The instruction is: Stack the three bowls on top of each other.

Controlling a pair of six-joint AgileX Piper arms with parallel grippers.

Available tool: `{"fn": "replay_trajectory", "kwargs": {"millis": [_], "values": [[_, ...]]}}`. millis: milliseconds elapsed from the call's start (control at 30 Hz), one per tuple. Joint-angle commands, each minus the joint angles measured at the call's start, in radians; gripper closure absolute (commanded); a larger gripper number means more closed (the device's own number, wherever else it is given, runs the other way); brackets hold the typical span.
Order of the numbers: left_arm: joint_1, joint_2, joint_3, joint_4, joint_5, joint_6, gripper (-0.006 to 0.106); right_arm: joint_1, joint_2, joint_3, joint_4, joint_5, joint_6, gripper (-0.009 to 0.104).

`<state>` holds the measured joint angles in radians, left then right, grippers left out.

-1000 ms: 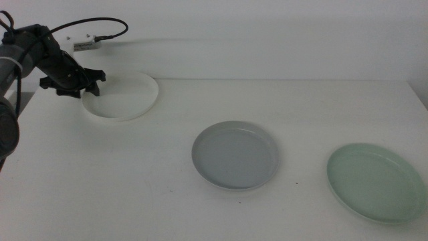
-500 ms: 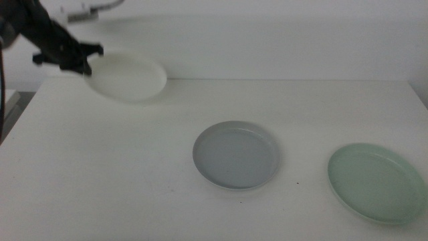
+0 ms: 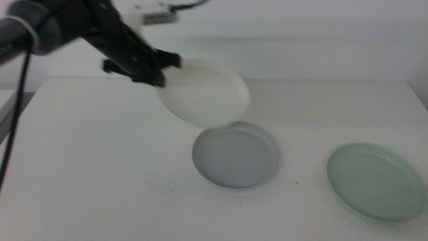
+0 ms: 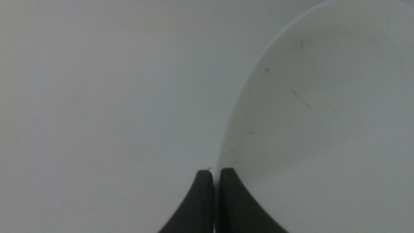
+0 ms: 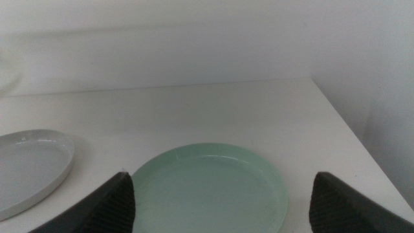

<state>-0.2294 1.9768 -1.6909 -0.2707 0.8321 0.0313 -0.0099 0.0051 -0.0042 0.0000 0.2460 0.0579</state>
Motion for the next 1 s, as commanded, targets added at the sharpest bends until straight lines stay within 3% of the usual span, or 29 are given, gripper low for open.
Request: {"fn": "replay_trajectory", "kwargs": {"millis": [0,300,967], "values": [[-0.055,-0.023,0.045,-0.005,-0.041,-0.044,0.102,-0.006,-0.005,0.004,-0.009,-0.009,-0.002,0.002],[-0.160,-0.018,0.141,-0.018,-0.085,-0.074,0.102,-0.006,-0.005,0.004,-0.009,-0.009,-0.002,0.002],[-0.200,0.015,0.261,-0.061,-0.188,-0.059,0.102,-0.006,-0.005,0.004,-0.009,-0.009,-0.002,0.002]]}}
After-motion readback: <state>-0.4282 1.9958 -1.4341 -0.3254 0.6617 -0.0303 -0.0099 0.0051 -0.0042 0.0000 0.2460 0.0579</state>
